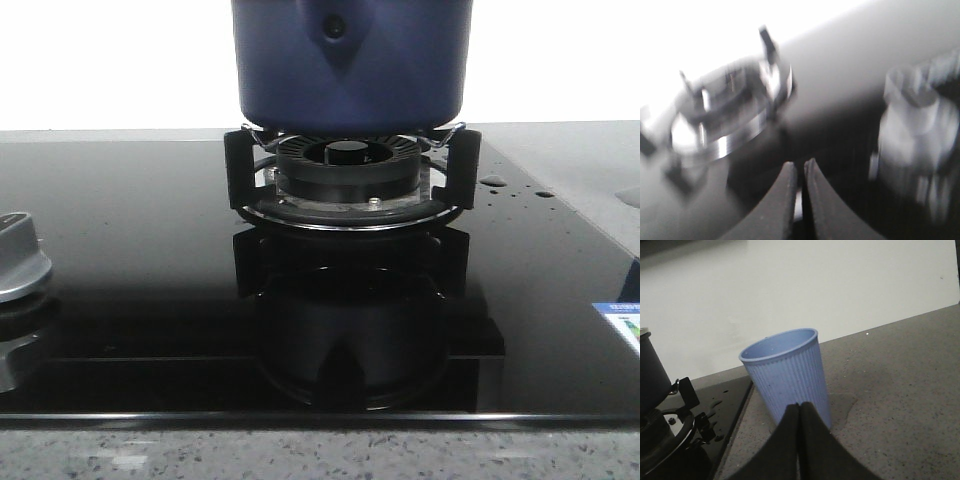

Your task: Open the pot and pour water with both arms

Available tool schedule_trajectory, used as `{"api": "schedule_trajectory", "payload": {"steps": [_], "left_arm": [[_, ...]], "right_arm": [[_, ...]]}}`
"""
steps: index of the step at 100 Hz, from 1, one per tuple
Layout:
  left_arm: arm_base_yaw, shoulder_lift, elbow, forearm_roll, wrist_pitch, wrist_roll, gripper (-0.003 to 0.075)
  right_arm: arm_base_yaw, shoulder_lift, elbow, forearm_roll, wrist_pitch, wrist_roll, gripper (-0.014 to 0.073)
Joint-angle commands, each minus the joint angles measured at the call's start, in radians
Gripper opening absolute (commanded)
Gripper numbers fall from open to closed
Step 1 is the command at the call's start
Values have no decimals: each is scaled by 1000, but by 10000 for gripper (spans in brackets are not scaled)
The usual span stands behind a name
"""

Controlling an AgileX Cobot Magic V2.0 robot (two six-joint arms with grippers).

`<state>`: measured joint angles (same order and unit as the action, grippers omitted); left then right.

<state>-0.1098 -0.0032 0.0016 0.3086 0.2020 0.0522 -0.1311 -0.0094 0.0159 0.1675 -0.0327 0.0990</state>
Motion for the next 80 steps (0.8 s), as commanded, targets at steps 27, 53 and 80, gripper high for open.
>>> {"api": "schedule_trajectory", "payload": {"steps": [27, 53, 80], "left_arm": [[-1, -29, 44, -432, -482, -101, -20], [-1, -29, -37, -643, -328, -111, -20], [-1, 205, -339, -620, 162, -80, -20]], "right_arm": [[-5, -19, 16, 92, -81, 2, -71], [-1, -12, -149, 141, 171, -2, -71], [7, 210, -497, 137, 799, -79, -71]]}}
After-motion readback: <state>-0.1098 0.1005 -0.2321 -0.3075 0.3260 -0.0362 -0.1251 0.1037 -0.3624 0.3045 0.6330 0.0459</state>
